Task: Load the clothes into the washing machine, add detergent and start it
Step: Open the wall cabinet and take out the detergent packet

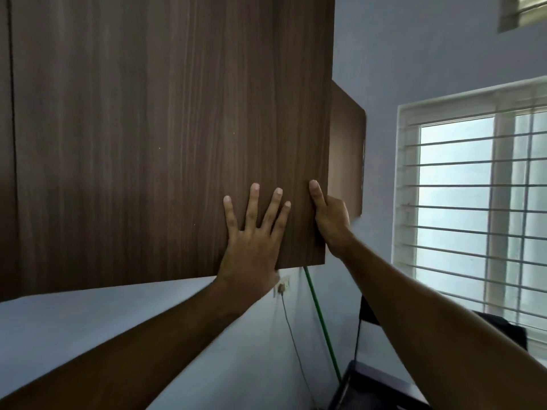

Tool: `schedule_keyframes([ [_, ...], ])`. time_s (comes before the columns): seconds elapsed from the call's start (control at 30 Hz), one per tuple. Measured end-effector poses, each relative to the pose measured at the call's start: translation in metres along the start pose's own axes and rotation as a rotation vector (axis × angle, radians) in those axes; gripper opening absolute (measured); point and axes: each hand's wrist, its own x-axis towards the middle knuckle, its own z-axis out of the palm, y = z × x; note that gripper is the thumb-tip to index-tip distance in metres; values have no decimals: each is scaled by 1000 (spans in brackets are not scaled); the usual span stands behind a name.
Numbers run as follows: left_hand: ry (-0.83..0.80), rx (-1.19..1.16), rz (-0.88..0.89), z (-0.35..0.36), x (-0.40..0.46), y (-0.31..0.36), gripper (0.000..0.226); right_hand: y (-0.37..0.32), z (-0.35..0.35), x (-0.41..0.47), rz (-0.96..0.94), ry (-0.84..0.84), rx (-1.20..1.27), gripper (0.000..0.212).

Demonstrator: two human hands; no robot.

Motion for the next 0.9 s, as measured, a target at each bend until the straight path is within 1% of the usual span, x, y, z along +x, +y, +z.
schedule_keyframes([
  [0.1,36,-189,-78,-27,10,24,128,-12,-15,-16,-41,43,-28,61],
  [0.17,57,-260,-138,-46,15,40,129,-24,-27,-31,-77,70,-61,58],
  [0.33,146,-329,-184,-82,-6,75,132,-53,-56,-73,-189,108,-65,55],
  [0.4,147,-347,-193,-95,-20,91,134,-64,-63,-89,-237,138,-79,59],
  [0.5,148,-368,-252,-117,-39,108,136,-86,-70,-119,-274,175,-101,66],
  [0.57,181,-374,-296,-133,-51,113,132,-102,-74,-141,-308,205,-103,61],
  [0.63,223,-359,-338,-152,-64,116,122,-119,-76,-165,-351,233,-105,53],
  [0.73,283,-349,-392,-176,-82,113,106,-140,-75,-193,-414,259,-96,48],
  [0.8,293,-364,-379,-188,-93,107,105,-150,-73,-206,-440,266,-97,47],
  [0.9,247,-349,-355,-201,-103,100,109,-161,-72,-218,-435,281,-108,47],
])
